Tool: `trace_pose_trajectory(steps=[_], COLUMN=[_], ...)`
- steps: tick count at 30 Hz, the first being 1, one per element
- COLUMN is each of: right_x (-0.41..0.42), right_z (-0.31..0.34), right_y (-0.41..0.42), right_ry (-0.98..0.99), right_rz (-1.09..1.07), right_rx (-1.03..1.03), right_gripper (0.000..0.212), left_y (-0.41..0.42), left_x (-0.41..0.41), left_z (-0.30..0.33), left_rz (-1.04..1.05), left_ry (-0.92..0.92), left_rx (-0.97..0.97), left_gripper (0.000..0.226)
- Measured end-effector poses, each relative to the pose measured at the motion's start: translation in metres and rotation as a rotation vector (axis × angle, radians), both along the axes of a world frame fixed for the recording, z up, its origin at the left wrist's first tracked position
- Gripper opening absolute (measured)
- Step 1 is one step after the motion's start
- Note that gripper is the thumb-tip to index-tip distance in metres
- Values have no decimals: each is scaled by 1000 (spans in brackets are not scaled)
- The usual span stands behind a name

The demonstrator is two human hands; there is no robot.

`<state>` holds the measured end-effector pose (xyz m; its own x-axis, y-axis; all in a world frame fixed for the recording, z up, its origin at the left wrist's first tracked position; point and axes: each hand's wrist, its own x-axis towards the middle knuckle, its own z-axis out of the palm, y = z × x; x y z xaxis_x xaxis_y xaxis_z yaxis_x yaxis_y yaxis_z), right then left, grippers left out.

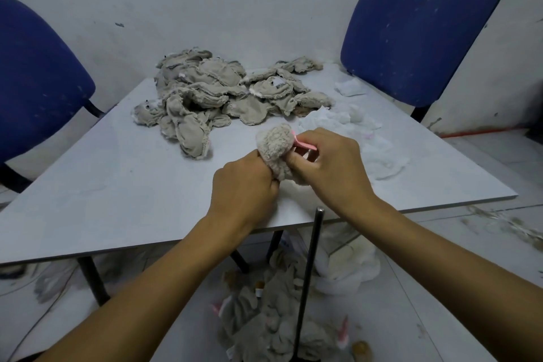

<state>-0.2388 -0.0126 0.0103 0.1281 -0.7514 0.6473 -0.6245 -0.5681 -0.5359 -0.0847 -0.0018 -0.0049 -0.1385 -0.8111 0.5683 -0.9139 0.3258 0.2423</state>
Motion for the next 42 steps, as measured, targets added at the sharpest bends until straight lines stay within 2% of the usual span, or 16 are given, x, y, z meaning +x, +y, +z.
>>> trace_pose_trajectory(steps=[5, 8, 10, 14, 15, 17, 20, 21, 24, 26, 27, 29, 31, 32, 36, 42], right_x=[-4, -22, -31, -18, -15, -13, -9, -7, -4, -2, -1, -1, 0, 2, 3, -10], right_z=[6, 15, 22, 23, 22, 21, 25, 26, 27, 26, 24, 19, 14, 12, 8, 6], right_y=[0, -11, -16, -18, -19, -22, -22, -22, -19, -17, -14, -4, 4, 9, 11, 15], right_ry=[68, -335, -470, -768, -744, -696, -716, -707, -641, -611, -560, -373, -169, -74, -78, -103], right_rz=[9, -69, -131, 100, 139, 219, 330, 352, 368, 319, 239, 0, -83, -59, -25, 7], right_rx=[-78, 75, 171, 614, 665, 680, 653, 645, 639, 618, 535, 129, -220, -239, 210, 298], right_gripper=[5, 14, 14, 22, 24, 24, 24, 24, 26, 18, 16, 18, 14, 10, 25, 29], left_y=[0, -12, -17, -13, -11, -8, -16, -20, -31, -32, -33, -32, -32, -30, -17, 6], left_x=[4, 25, 34, 25, 21, 15, 8, 9, 16, 21, 23, 22, 17, 13, -4, -4], left_z=[2, 3, 9, 0, -3, 2, 17, 22, 30, 29, 28, 28, 29, 31, 34, 24], left_rz=[10, 154, 231, -62, -173, -357, -418, -385, -347, -280, -230, -135, -87, -96, -265, -486], left_ry=[-113, -146, -134, -375, -345, -38, 390, 446, 490, 482, 483, 553, 683, 761, 1004, 1256], left_rx=[-74, -110, -130, -70, 7, 168, 167, 144, 288, 341, 317, 247, 213, 211, 310, 477], left_gripper=[10, 14, 30, 65, 60, 51, 28, 14, 50, 42, 30, 10, 7, 8, 17, 11])
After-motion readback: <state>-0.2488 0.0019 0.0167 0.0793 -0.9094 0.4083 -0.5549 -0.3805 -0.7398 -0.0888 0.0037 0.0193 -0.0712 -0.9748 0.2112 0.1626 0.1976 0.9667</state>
